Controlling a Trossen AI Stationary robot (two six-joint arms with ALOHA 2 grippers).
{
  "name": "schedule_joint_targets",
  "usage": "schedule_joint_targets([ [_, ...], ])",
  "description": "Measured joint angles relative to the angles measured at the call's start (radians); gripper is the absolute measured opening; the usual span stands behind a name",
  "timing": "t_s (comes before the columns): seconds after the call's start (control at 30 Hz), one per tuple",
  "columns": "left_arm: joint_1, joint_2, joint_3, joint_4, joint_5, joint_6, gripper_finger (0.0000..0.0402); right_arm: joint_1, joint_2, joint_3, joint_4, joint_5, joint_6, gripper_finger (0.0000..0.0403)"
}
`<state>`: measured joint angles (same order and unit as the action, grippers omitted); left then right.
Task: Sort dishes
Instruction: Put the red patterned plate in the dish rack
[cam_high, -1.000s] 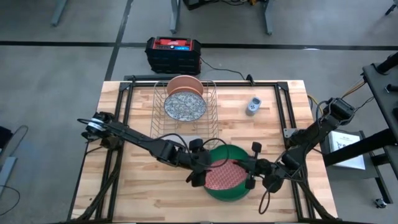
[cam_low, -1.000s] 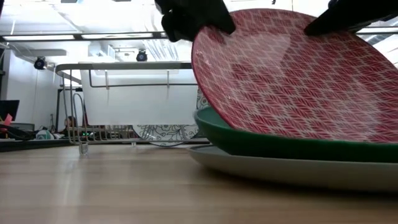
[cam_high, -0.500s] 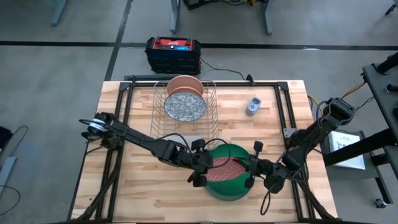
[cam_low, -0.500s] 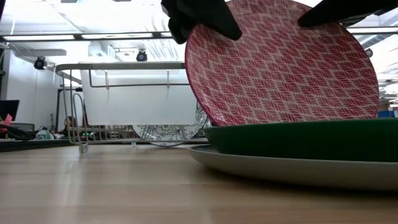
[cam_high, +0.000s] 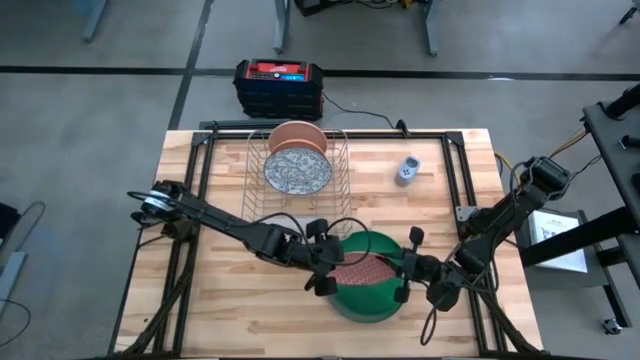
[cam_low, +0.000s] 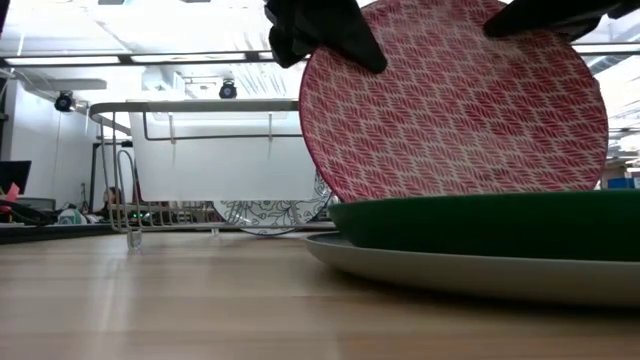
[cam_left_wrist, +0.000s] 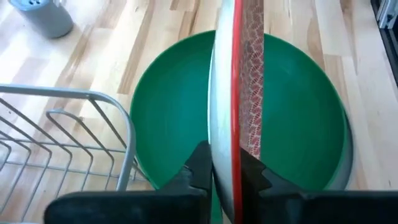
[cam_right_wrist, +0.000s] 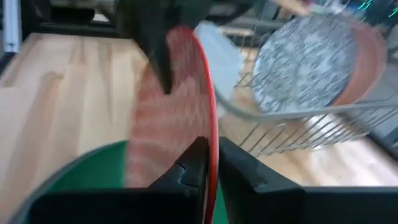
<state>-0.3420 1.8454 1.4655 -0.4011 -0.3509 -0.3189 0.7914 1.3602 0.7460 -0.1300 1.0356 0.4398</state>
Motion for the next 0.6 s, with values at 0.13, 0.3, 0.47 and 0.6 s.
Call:
schedule_joint_targets([
  [0.13, -0.002, -0.003, 0.009, 0.039, -0.046, 0.021, 0.0011, -0.006, -0.019, -0.002, -0.009, -0.070, 0.067, 0.0057],
  [0.3, -0.004, -0.004, 0.009, 0.105, -0.041, 0.064, 0.0011, -0.020, -0.026, -0.002, -0.017, -0.152, 0.170, 0.0106],
  [0.47, -0.006, -0.004, 0.009, 0.139, -0.028, 0.104, 0.0011, -0.029, -0.028, -0.002, -0.023, -0.208, 0.193, 0.0136],
  [0.6, -0.006, -0.007, 0.009, 0.156, -0.028, 0.104, 0.0024, -0.029, -0.044, -0.002, -0.022, -0.206, 0.189, 0.0107],
])
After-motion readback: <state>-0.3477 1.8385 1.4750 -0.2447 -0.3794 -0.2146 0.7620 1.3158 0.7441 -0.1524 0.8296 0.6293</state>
